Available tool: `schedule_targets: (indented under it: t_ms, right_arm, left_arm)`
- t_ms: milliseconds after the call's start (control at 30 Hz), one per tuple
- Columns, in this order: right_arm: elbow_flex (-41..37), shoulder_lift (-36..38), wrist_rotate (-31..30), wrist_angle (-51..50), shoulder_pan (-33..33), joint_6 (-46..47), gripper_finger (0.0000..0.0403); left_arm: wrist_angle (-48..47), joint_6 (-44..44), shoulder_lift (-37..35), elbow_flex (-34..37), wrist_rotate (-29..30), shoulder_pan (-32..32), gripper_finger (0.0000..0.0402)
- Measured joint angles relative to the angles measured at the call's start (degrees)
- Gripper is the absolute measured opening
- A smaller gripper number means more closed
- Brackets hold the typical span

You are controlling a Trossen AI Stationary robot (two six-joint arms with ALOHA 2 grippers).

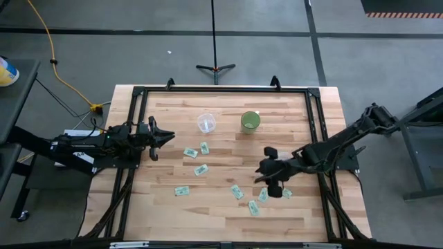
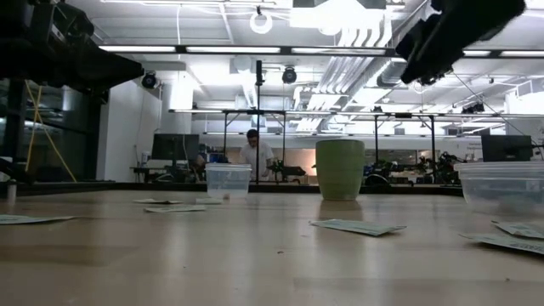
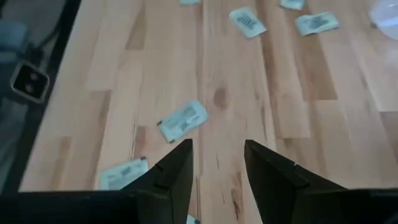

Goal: Pick and place items into bin
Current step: Put the white sweetener packet into the right transparent bin

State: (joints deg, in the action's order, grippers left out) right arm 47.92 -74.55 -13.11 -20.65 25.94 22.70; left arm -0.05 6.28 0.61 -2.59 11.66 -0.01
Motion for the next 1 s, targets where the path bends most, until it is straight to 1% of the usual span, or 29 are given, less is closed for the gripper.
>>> schedule_targets:
  t_ms: [100,200,400,533,733,1000]
  right_arm:
    - [-0.04,-3.39,0.09,-0.02,0.82,-0.24,0.0136]
    - [-0.09,-7.07,2.41,0.11,1.33,0.31,0.0136]
    - [-0.09,-12.3,8.88,-1.25,1.48,9.96,0.0136]
    - [-0.09,-14.07,12.05,-1.4,1.48,13.72,0.0136]
    - [-0.09,-16.1,12.92,-3.83,1.5,17.14,0.0136]
    - [-0.09,-16.62,12.07,-5.59,1.48,17.58,0.0136]
  left_arm:
    - [-0.04,0.0,-0.01,0.0,0.0,0.0,0.0092]
    - [-0.04,0.0,-0.01,0.0,0.0,0.01,0.0092]
    - [-0.04,0.0,0.01,0.0,0.0,0.02,0.0092]
    - [-0.04,0.0,-0.01,0.0,0.0,0.01,0.0092]
    - [-0.04,0.0,0.0,0.0,0.0,0.02,0.0092]
    - [-0.04,0.0,0.0,0.0,0.0,0.01,0.0092]
